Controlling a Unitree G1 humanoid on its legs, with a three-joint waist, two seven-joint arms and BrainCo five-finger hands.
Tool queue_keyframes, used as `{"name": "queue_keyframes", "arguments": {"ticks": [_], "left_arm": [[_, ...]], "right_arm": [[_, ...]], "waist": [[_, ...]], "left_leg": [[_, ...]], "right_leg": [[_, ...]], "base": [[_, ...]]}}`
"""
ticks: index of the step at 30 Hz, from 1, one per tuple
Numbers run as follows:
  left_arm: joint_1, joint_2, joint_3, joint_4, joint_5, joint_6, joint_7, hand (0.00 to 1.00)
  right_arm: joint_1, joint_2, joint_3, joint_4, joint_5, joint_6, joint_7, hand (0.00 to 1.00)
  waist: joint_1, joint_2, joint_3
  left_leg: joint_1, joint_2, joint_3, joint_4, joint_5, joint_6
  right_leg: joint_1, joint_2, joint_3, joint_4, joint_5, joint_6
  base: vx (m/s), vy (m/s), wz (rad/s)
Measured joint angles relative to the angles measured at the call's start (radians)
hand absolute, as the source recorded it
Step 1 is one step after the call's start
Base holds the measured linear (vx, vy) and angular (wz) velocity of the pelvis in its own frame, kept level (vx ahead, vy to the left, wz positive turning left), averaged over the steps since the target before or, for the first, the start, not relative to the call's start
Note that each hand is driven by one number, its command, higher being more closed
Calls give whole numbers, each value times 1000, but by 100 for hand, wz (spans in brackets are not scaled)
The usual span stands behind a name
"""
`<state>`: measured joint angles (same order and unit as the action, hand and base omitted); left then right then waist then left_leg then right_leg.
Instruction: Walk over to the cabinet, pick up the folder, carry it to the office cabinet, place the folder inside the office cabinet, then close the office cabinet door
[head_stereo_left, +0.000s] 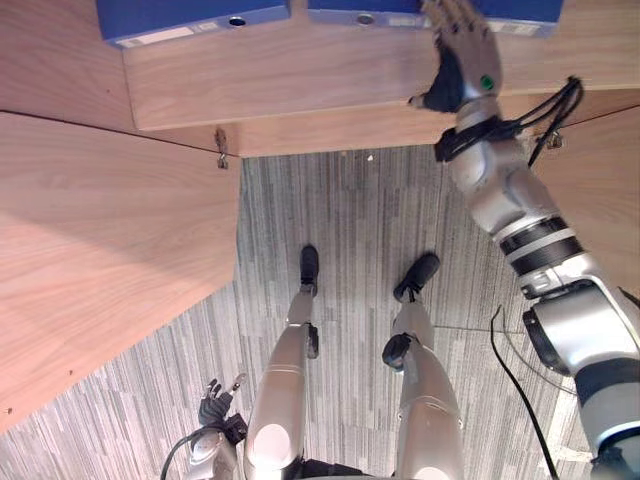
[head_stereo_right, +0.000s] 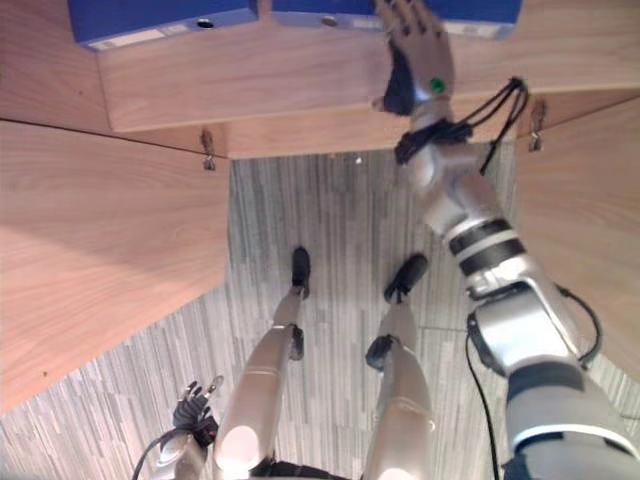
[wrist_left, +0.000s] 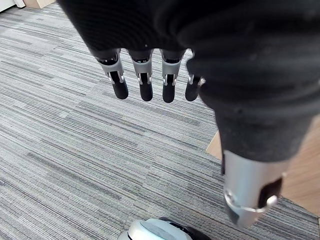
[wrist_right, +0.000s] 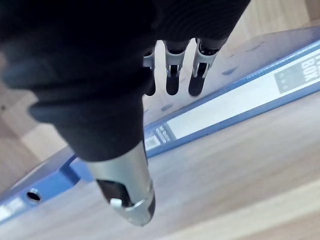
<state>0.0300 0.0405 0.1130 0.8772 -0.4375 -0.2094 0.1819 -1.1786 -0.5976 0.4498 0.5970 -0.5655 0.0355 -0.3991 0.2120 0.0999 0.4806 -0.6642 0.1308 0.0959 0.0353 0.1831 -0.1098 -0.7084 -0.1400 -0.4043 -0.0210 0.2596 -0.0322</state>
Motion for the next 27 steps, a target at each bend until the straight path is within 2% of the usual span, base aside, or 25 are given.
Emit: {"name": "queue_keyframes", "arguments": {"ticks": [1,2,7,10,13,19,23,27], "left_arm": [[20,-5,2,-30,0,-4,0,0],[25,-6,3,-37,0,-4,0,0],[75,-19,2,-105,0,-5,-16,0],[82,-19,2,-121,7,5,-27,0],[121,-19,-15,-190,19,6,-52,0],[130,-20,-44,-232,36,6,-64,0],[129,-22,-43,-229,36,6,-51,0],[105,-37,-13,-197,35,7,-28,0]], "right_arm": [[-19,-13,-2,41,64,0,12,0],[-20,-16,-2,47,78,-2,17,0],[-77,-92,-8,135,180,-67,69,0],[-121,-151,-7,170,273,-77,139,0],[-133,-205,-5,203,292,-78,169,0],[-146,-215,64,234,290,-78,170,0],[-144,-199,51,222,287,-60,155,0],[-123,-127,-20,167,269,14,95,0]], "waist": [[5,0,0],[5,0,0],[25,3,-3],[32,5,-5],[49,9,-11],[55,9,-40],[55,9,-48],[49,8,-56]], "left_leg": [[0,-1,-2,-4,3,0],[0,-1,-2,-6,4,0],[2,-1,-9,-32,21,-1],[0,0,-25,-53,35,-6],[-1,-2,-31,-67,45,-6],[-4,-1,-31,-67,45,-7],[-4,0,-30,-67,46,-7],[-3,-1,-25,-67,47,-7]], "right_leg": [[0,-1,-2,0,0,0],[0,-1,-2,-1,0,0],[-2,-1,-9,-12,0,5],[-3,-1,-25,-12,0,5],[-7,-4,-32,-11,0,5],[-8,-2,-32,-15,0,5],[-8,0,-32,-20,0,5],[-5,2,-29,-31,16,0]], "base": [[13,27,3],[19,35,5],[17,26,3],[31,37,12],[37,39,7],[39,39,0],[28,24,-1],[41,33,-2]]}}
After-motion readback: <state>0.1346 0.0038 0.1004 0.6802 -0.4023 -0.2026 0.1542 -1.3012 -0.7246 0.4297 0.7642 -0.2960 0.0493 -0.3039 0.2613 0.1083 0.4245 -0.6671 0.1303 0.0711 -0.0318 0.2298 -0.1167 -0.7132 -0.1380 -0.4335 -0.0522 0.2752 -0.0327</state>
